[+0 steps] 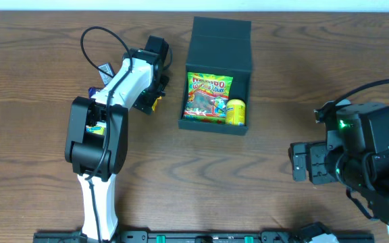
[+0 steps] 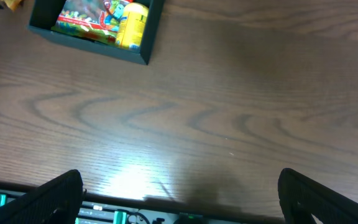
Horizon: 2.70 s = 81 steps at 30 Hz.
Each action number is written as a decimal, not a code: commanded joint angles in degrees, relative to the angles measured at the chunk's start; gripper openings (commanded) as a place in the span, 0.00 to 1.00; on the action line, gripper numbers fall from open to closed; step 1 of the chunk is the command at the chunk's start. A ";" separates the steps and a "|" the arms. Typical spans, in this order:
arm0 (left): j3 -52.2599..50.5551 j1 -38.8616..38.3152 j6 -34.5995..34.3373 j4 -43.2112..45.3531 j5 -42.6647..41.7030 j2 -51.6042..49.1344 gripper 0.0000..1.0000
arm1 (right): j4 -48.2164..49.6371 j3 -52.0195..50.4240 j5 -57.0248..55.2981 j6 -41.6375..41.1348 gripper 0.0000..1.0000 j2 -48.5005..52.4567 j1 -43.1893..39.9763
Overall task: Pack container
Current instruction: 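Carry the yellow candy into the box and release it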
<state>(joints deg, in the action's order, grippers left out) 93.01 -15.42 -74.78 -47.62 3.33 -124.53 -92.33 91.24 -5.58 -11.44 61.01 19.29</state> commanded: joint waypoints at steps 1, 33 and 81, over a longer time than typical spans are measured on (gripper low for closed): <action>-1.73 1.11 0.31 1.55 0.15 -0.98 0.81 | -0.07 0.50 0.02 0.81 0.99 -0.15 -0.50; 10.51 1.99 20.72 -7.28 -0.39 -0.92 0.39 | -0.07 0.50 0.02 0.81 0.99 -0.15 -0.50; 25.20 -22.67 45.27 7.61 -12.70 -7.39 0.41 | -0.07 0.50 0.04 0.81 0.99 -0.15 -0.50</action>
<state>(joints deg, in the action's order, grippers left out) 117.47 -38.06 -27.05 -40.07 -10.33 -131.57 -92.33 91.24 -5.58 -11.44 61.01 19.29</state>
